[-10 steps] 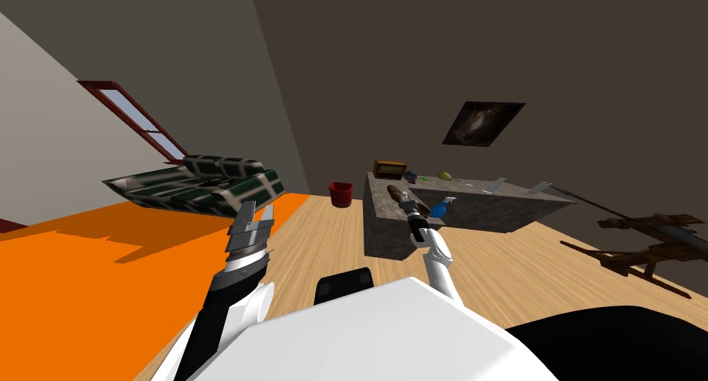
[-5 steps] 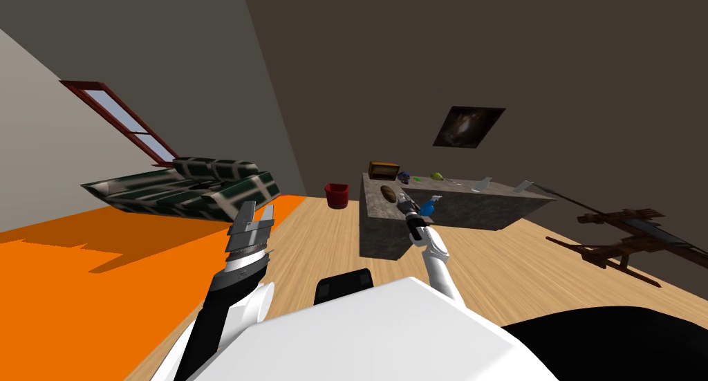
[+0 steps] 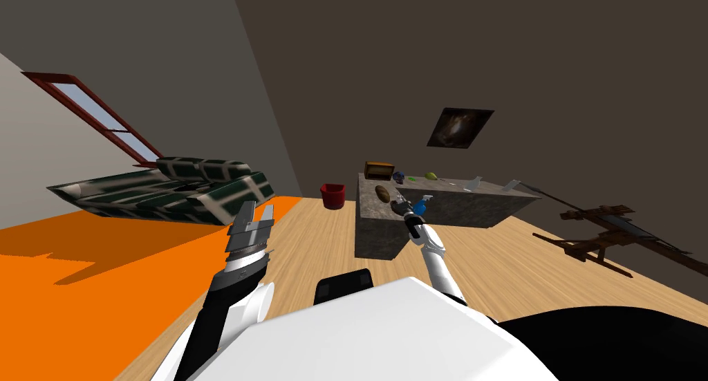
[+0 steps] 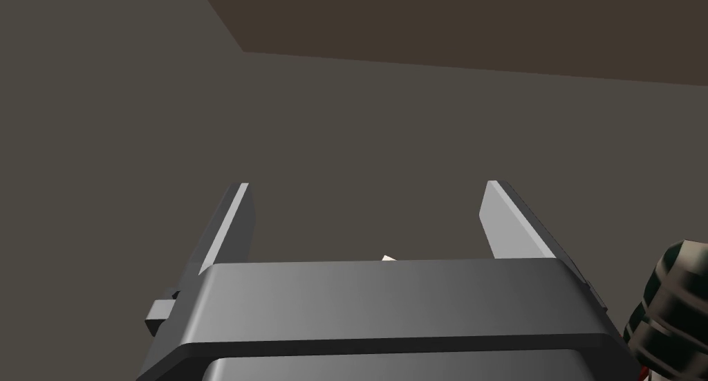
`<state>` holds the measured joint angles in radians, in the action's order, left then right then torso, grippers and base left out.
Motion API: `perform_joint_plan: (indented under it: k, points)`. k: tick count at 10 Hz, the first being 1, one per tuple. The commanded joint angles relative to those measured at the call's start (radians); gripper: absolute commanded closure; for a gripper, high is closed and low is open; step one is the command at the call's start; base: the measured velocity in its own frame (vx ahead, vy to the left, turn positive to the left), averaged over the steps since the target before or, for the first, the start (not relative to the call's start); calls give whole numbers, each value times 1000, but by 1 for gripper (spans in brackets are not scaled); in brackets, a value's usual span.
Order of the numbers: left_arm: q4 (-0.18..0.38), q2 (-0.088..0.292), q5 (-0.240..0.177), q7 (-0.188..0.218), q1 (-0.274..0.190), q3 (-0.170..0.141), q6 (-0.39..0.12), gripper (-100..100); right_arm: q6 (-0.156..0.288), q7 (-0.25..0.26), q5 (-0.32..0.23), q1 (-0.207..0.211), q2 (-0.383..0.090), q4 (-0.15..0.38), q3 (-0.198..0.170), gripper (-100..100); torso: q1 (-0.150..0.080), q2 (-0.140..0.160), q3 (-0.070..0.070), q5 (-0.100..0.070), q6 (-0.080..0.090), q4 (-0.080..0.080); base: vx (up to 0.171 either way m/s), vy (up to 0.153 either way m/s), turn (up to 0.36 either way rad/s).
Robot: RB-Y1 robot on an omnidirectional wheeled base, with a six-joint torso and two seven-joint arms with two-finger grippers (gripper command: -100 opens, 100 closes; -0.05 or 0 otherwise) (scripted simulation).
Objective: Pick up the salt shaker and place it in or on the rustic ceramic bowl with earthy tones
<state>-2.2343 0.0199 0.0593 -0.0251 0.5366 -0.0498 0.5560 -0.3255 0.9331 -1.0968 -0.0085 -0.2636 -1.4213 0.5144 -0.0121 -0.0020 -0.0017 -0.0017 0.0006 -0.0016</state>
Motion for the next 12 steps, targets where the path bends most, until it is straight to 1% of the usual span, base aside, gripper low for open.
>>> perform_joint_plan:
  k: [1,2,3,4,5,8,9,10,11,12]
  points:
    - [0,0,0,0,0,0,0,0,-2,-3,-15,-3,-18,39,-20,100,0,0,0,0,0,0,28,-192,-68]
    - [0,0,0,0,0,0,0,0,-3,-2,-19,-8,-23,58,-25,100,-3,-1,-1,-1,0,0,35,-173,-44]
    - [0,0,0,0,0,0,0,0,-15,13,-10,-20,-16,67,-6,100,-2,-2,-1,-1,-1,-1,16,-73,0]
    - [0,0,0,0,0,0,0,0,-17,18,-11,-21,-16,72,-5,-100,5,-1,-1,0,-1,0,3,-17,1]
    - [0,0,0,0,0,0,0,0,-17,17,-11,-20,-16,72,-5,-100,9,0,0,1,-1,0,2,-7,0]
    - [0,0,0,0,0,0,0,0,-17,17,-11,-20,-16,72,-5,-100,12,1,1,2,-1,0,0,0,0]
    - [0,0,0,0,0,0,0,0,-17,17,-11,-20,-16,72,-5,0,12,1,1,2,-1,0,0,0,0]
    - [0,0,0,0,0,0,0,0,6,-29,-11,-31,-66,86,-21,-100,12,1,1,2,-1,0,-41,31,82]
    - [0,0,0,0,0,0,0,0,6,-29,-11,-31,-68,86,-21,-100,13,3,2,3,-2,1,-45,38,43]
    - [0,0,0,0,0,0,0,0,18,-52,-11,-36,-93,93,-28,-100,14,4,2,3,-1,1,-32,37,39]
